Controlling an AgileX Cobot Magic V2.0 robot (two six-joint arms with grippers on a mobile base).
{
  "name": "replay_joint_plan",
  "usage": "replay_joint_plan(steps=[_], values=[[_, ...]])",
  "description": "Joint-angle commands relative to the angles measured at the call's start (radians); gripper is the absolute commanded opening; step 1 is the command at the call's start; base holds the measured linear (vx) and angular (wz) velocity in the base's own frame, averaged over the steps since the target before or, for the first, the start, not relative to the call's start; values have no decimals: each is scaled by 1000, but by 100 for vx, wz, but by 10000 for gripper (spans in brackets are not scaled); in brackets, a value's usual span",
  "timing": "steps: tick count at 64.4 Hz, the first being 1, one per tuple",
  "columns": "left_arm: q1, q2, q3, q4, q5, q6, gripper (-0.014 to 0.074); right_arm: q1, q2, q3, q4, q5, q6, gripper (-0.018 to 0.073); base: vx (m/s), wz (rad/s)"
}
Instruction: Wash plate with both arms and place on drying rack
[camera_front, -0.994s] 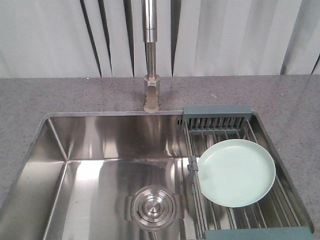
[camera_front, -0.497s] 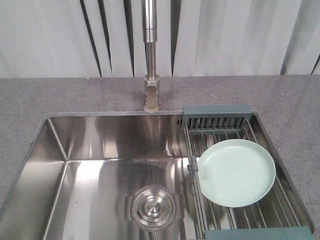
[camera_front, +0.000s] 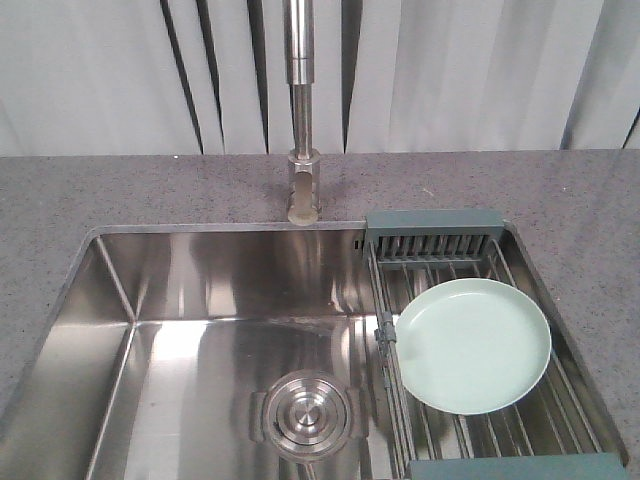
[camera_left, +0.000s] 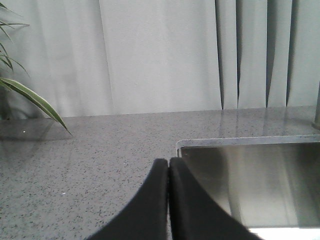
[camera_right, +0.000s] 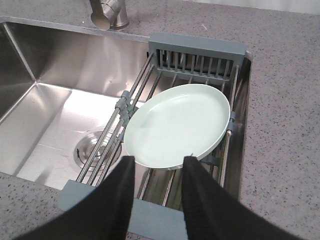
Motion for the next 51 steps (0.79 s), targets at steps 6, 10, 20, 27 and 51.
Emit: replay_joint_plan(steps=[6,10,20,27,51], values=[[3,-15,-23,-10,-77,0,-6,-1,11,-26,2,-63,-7,229,0,0],[3,-15,-23,-10,-77,0,-6,-1,11,-26,2,-63,-7,229,0,0],[3,-15,-23,-10,-77,0,-6,-1,11,-26,2,-63,-7,229,0,0],[3,-15,-23,-10,-77,0,-6,-1,11,-26,2,-63,-7,229,0,0],[3,-15,-24,-10,-77,0,-6,-81,-56,195,-40,-390,-15,229,0,0]])
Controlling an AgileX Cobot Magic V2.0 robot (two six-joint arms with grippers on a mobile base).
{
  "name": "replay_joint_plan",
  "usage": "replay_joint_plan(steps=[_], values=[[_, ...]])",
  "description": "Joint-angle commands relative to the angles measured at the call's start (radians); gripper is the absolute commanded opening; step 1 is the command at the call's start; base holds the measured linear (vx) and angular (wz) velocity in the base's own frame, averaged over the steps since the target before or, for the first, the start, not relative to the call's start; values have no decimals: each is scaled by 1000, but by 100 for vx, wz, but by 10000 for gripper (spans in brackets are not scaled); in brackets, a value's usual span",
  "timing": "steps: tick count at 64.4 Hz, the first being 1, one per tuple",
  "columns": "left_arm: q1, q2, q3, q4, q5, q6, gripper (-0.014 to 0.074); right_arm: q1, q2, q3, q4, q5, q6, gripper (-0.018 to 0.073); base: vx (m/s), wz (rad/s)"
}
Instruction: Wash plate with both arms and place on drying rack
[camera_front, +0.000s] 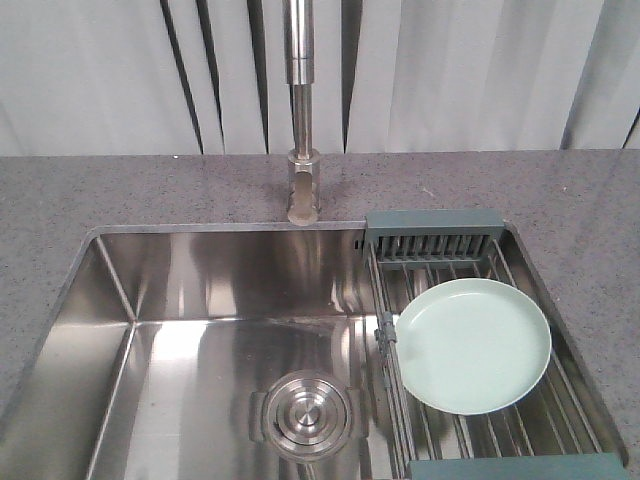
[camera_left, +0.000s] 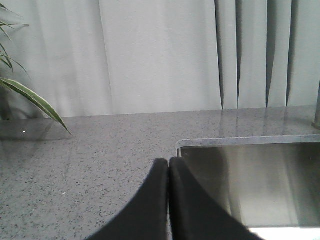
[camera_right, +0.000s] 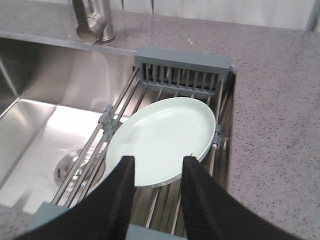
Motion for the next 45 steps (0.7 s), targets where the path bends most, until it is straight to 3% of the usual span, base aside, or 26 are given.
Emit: replay_joint_plan(steps=[1,8,20,37,45], values=[[3,-15,-25,-10,-77,0,-6,-44,-27,81,-12,-230,-11,229,0,0],[3,-15,-25,-10,-77,0,-6,-94,-106,202,-6,-384,-11,229,0,0],[3,-15,-25,-10,-77,0,-6,-168,-222,345,-6,-504,-11,229,0,0],[3,-15,-25,-10,-77,0,-6,-167,-318,494,-5,-583,-10,229,0,0],[3,-14,-25,-10,-77,0,-6,-147,-322,492,-5,-558,-11,229,0,0]])
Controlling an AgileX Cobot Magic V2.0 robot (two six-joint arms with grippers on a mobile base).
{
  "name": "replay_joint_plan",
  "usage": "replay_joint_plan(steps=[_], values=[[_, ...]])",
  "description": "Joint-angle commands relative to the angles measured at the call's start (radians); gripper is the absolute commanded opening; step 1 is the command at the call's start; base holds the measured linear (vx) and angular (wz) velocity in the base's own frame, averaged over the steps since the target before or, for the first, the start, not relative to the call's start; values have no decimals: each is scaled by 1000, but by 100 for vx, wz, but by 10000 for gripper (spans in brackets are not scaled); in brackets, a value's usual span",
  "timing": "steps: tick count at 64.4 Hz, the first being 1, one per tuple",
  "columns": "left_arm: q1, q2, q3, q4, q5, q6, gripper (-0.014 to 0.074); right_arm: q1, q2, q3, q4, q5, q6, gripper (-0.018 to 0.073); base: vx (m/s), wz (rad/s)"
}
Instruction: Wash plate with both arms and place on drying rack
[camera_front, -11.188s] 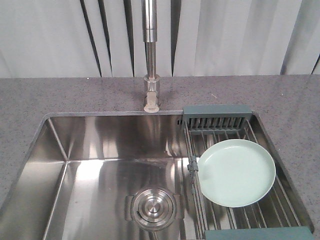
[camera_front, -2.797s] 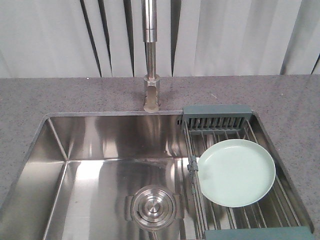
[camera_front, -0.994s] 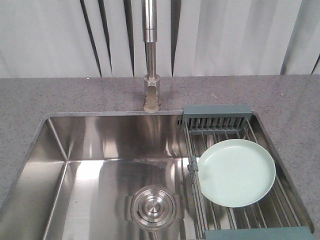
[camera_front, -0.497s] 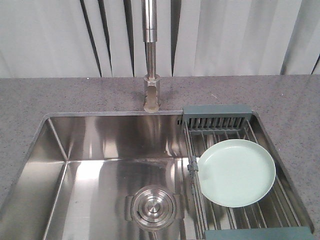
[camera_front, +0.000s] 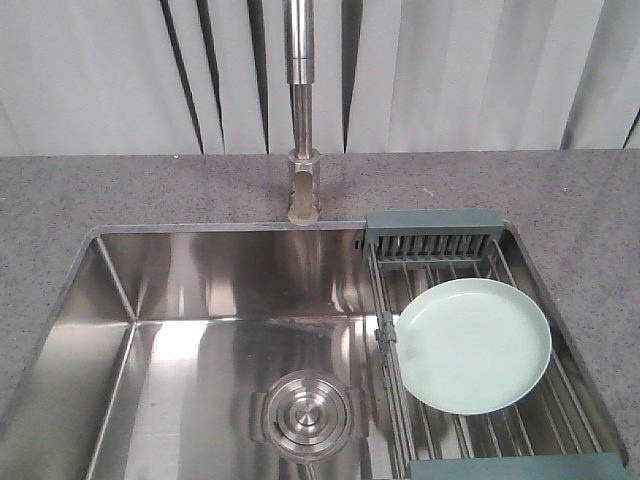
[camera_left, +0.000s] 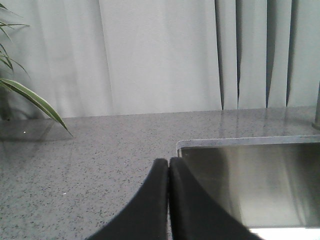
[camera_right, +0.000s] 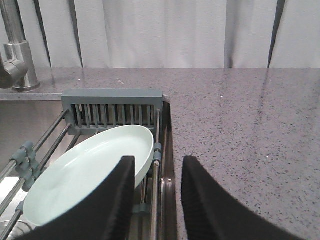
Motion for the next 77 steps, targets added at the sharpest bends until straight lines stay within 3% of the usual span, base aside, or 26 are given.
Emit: replay_joint_plan(steps=[1,32,44,51,66,77], values=[[3,-14,-25,-10,-77,0,-6,16,-6,3,-4,-78,-11,229,0,0],[3,-14,-25,-10,-77,0,-6,39,-5,3,-4,-88,-11,226,0,0],[3,-14,-25,-10,-77,0,-6,39,-5,3,-9,-137,-11,97,0,0],[3,-14,-25,-10,-77,0,-6,39,-5,3,-78,-156,-2,-16,0,0],[3,-14,-25,-10,-77,0,-6,39,-5,4,-134,-190,115,-8,0,0],[3,-14,-25,-10,-77,0,-6,39,-5,4,-160,-184,124,-7,0,0]])
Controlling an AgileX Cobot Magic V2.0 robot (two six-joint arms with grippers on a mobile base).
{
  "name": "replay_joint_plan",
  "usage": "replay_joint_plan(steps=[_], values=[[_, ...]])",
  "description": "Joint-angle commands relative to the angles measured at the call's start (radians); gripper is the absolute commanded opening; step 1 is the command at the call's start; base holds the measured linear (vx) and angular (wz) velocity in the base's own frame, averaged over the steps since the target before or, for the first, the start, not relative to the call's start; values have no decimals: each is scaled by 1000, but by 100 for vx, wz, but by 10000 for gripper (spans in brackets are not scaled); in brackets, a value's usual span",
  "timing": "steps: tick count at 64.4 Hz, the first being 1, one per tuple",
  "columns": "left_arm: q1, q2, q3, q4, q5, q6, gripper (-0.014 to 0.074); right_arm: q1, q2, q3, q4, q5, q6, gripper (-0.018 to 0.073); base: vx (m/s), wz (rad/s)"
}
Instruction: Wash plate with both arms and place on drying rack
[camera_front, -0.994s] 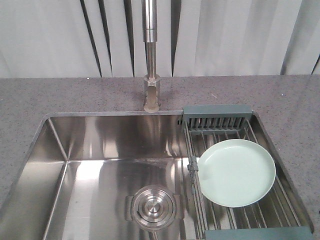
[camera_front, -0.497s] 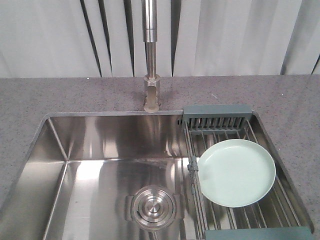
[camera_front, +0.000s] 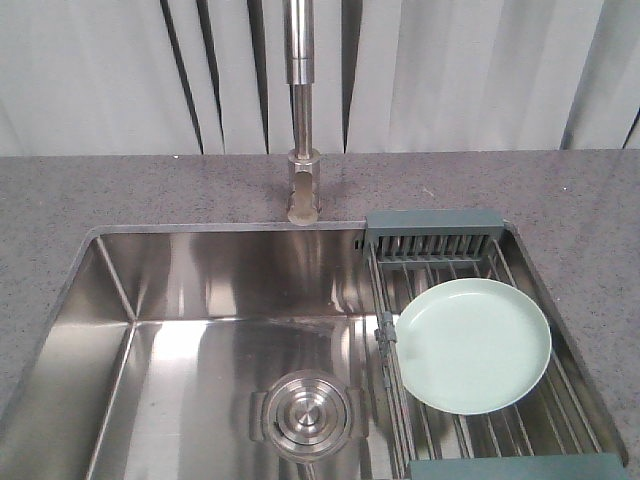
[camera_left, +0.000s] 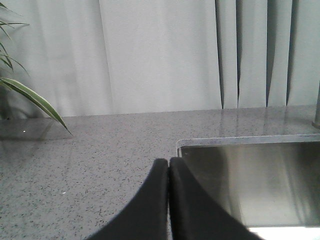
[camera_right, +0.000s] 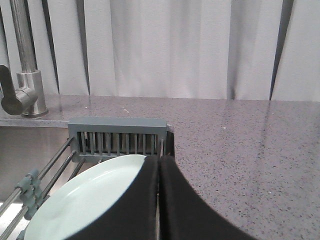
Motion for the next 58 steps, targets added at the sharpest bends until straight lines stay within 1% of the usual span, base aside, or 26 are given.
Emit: replay_joint_plan(steps=[1,10,17,58], values=[[3,-14,-26,-10,-76,0,-6,0,-5,3,-17,-81,7,-8,0,0],[3,-14,-26,-10,-76,0,-6,0,-5,3,-17,-81,4,-8,0,0],[3,-14,-26,-10,-76,0,-6,0,-5,3,-17,-53,3,-8,0,0],[3,-14,-26,-10,-76,0,-6,0,-5,2,-15,-59,3,-8,0,0]])
